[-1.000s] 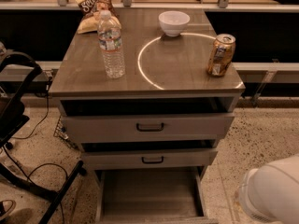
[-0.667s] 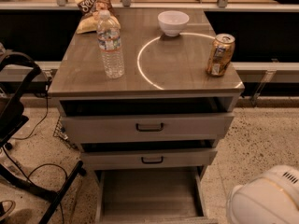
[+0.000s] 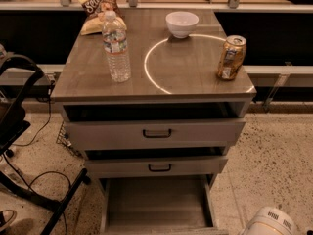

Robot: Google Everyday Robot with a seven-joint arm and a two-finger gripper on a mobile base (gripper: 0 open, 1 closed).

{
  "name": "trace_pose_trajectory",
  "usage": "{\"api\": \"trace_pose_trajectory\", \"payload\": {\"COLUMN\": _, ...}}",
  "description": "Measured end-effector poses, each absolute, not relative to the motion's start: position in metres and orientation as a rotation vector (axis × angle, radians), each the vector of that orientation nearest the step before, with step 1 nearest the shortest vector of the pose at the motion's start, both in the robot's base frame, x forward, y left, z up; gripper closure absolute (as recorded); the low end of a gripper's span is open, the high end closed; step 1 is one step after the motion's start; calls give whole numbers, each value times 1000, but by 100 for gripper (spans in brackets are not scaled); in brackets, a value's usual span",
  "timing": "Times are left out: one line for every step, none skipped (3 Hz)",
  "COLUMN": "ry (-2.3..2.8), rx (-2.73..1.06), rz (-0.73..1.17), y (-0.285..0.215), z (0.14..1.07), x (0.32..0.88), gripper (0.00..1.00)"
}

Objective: Close bottom drawer

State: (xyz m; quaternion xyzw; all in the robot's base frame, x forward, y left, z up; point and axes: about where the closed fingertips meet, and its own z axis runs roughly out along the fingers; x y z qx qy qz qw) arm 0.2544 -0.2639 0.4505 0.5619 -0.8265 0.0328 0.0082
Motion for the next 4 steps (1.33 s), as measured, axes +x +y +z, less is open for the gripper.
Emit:
{"api": "trace_pose_trajectory", "payload": {"ry": -2661, "rx": 1644, "rz": 49, "y": -269, "z": 405, "x": 247, "gripper": 100}}
{"api": "trace_pose_trajectory", "payload": {"ry": -2733, "rx": 1660, "rz": -12, "y": -266, "z": 364, "x": 250, "gripper": 100}}
{"api": "trace_pose_trajectory", "payload": {"ry": -2755, "rx": 1830, "rz": -67, "y": -254, "z": 329, "x": 258, "gripper": 100}}
{"api": "trace_pose_trajectory", "payload": {"ry": -2755, "rx": 1828, "rz": -74, "y": -253, "z": 326, "x": 258, "gripper": 100}}
